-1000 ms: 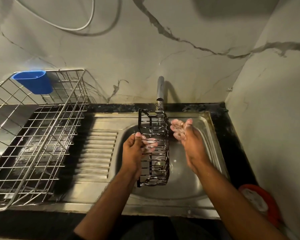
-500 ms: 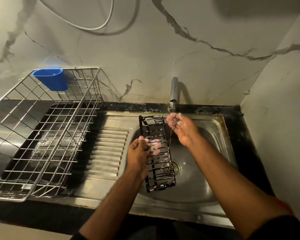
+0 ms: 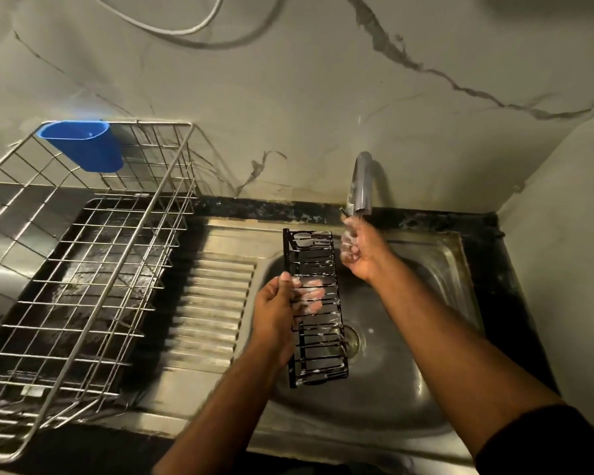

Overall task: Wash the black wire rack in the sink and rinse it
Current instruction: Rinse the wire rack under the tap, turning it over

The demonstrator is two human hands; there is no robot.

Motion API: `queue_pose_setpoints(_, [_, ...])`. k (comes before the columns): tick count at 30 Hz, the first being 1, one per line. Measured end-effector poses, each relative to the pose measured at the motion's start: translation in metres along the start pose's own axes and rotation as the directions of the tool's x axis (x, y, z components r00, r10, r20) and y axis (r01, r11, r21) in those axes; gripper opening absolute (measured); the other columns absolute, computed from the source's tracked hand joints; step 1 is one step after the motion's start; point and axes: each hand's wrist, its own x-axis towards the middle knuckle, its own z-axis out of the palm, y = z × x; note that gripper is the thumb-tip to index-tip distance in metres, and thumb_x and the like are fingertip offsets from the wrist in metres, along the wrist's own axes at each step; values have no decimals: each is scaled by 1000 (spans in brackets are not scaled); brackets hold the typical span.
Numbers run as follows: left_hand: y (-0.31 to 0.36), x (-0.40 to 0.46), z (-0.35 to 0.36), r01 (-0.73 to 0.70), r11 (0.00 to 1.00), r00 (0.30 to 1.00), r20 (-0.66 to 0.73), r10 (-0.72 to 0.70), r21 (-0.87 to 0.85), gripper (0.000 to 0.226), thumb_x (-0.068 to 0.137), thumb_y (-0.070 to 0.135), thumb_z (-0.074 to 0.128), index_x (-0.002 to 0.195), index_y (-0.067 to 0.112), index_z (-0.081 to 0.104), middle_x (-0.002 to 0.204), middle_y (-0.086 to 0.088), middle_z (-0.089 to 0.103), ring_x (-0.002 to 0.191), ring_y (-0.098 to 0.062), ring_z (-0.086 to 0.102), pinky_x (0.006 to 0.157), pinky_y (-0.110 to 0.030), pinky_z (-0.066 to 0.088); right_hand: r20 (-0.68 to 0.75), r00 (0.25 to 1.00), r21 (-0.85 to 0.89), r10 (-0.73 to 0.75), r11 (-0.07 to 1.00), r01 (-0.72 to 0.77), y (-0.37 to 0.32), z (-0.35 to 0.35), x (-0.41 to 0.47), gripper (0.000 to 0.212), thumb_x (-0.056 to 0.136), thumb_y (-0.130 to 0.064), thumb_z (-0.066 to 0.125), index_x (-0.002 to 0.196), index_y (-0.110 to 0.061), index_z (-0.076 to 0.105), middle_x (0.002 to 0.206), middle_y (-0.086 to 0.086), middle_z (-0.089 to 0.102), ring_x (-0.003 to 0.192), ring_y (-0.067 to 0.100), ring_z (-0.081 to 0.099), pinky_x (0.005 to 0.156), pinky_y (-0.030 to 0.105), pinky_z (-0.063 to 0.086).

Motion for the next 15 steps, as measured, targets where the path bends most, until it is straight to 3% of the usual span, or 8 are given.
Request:
queue_pose_setpoints(3, [-3, 13, 0, 10, 1000, 1000, 26, -11, 21, 31, 108, 26, 43, 93, 7, 63, 96, -21, 77, 75, -24, 75, 62, -30, 63, -40, 997, -190, -70, 980, 62, -2, 3, 6, 10, 92, -6, 58, 91, -16, 58, 73, 0, 55, 56, 7, 44, 44, 18, 30])
queue_pose_setpoints(6, [-9, 27, 1, 15, 998, 1000, 18, -16, 58, 31, 108, 28, 43, 94, 7, 61, 100, -24, 76, 73, -25, 73, 58, -28, 60, -37, 984, -216, -172, 963, 160, -4, -1, 8, 27, 87, 13, 58, 93, -13, 62, 89, 4, 60, 77, 11, 55, 64, 24, 44])
queue_pose_setpoints(9, [-14, 37, -1, 19, 998, 1000, -2, -19, 59, 32, 109, 28, 42, 92, 8, 61, 97, -22, 76, 74, -26, 73, 59, -28, 60, 70, 980, -193, -185, 962, 195, -9, -5, 4, 17, 95, 5, 58, 107, -4, 66, 87, 4, 66, 73, 9, 58, 67, 21, 49])
queue_pose_setpoints(12, [-18, 41, -1, 32, 996, 999, -3, -32, 77, 32, 109, 28, 42, 91, 9, 60, 89, -17, 75, 66, -23, 71, 51, -24, 56, -1, 967, -226, -254, 942, 248, -7, -7, 4, 21, 100, -7, 56, 117, -1, 67, 87, 6, 71, 77, 13, 65, 67, 22, 53])
queue_pose_setpoints(14, [-21, 43, 1, 42, 995, 999, 4, -42, 87, 30, 109, 28, 43, 91, 9, 59, 85, -16, 74, 63, -23, 69, 47, -22, 53, 28, 923, -453, -383, 819, 353, 4, -6, -6, 21, 103, -11, 51, 113, -9, 69, 102, 4, 74, 93, 15, 68, 77, 24, 55])
queue_pose_setpoints(15, [-22, 44, 2, 43, 995, 999, 17, -45, 90, 30, 108, 28, 43, 92, 9, 59, 83, -15, 73, 66, -25, 68, 49, -23, 54, 98, 881, -595, -463, 682, 425, 12, -5, -16, 22, 104, -13, 49, 114, -14, 69, 112, 1, 72, 103, 12, 67, 84, 22, 53])
